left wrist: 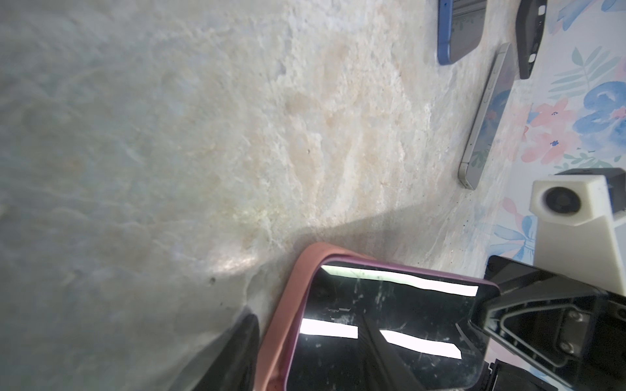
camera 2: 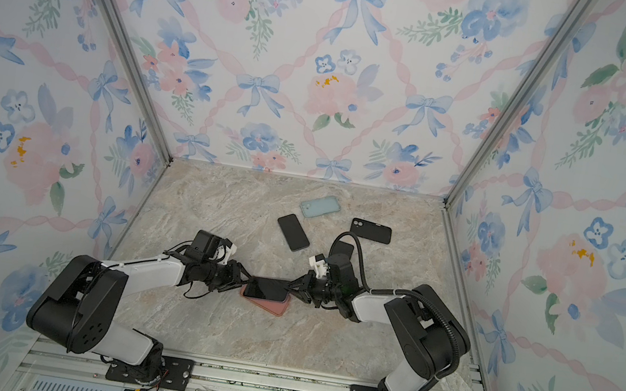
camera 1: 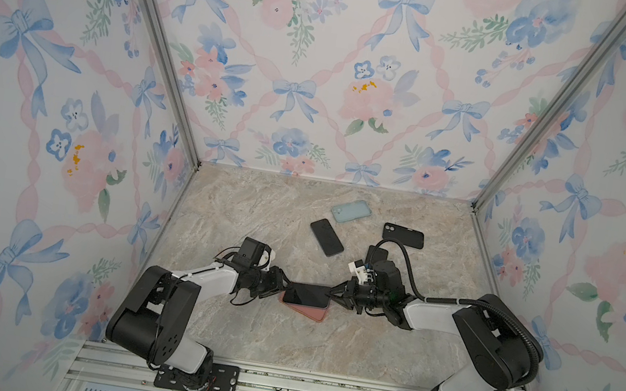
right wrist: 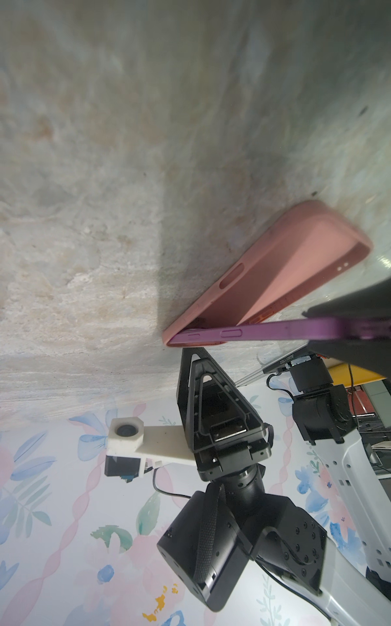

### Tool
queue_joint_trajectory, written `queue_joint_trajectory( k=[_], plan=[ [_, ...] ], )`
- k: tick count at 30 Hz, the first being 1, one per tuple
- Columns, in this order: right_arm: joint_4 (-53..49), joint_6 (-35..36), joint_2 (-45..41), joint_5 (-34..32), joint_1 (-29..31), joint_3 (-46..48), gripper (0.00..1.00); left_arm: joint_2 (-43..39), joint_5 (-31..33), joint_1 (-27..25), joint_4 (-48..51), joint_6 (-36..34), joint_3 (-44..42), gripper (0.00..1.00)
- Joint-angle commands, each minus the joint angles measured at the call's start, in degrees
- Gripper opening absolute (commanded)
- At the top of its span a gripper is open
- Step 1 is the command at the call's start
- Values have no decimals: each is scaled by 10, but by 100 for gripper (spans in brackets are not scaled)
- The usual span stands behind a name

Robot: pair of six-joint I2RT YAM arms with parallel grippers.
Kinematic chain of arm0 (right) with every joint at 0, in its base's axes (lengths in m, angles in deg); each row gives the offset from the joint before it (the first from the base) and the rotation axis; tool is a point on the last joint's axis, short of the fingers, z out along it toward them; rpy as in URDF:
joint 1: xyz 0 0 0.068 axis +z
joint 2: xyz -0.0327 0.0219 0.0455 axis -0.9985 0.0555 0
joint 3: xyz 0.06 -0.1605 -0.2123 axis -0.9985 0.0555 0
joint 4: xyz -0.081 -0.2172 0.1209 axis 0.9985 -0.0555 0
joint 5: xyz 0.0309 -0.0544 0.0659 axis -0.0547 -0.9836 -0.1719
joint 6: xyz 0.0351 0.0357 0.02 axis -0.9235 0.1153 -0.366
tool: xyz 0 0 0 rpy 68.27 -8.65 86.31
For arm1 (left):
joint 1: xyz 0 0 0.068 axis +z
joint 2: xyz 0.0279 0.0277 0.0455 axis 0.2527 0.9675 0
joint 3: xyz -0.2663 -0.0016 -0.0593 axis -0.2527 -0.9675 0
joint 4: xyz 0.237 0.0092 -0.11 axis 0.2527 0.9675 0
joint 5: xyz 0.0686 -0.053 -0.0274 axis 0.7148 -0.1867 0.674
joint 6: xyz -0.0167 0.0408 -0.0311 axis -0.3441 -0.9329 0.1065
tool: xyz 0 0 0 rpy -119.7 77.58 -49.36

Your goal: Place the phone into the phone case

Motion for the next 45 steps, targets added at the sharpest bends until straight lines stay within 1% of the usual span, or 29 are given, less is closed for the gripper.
queue_joint_trajectory(
  k=[1,15,33,45],
  plan=[
    [-21,16,14,-5,7,-10,0,2,-8,-4,-1,8,-11,49],
    [-19,21,40,-9,10,-11,0,-32,-2,-32,-3,34,-30,48],
    [-1,26,83,-5,16,-9,0,-35,7,-57,-5,48,-21,47],
    [-9,33,95,-9,24,-16,0,-25,18,-94,-9,62,2,47]
  ],
)
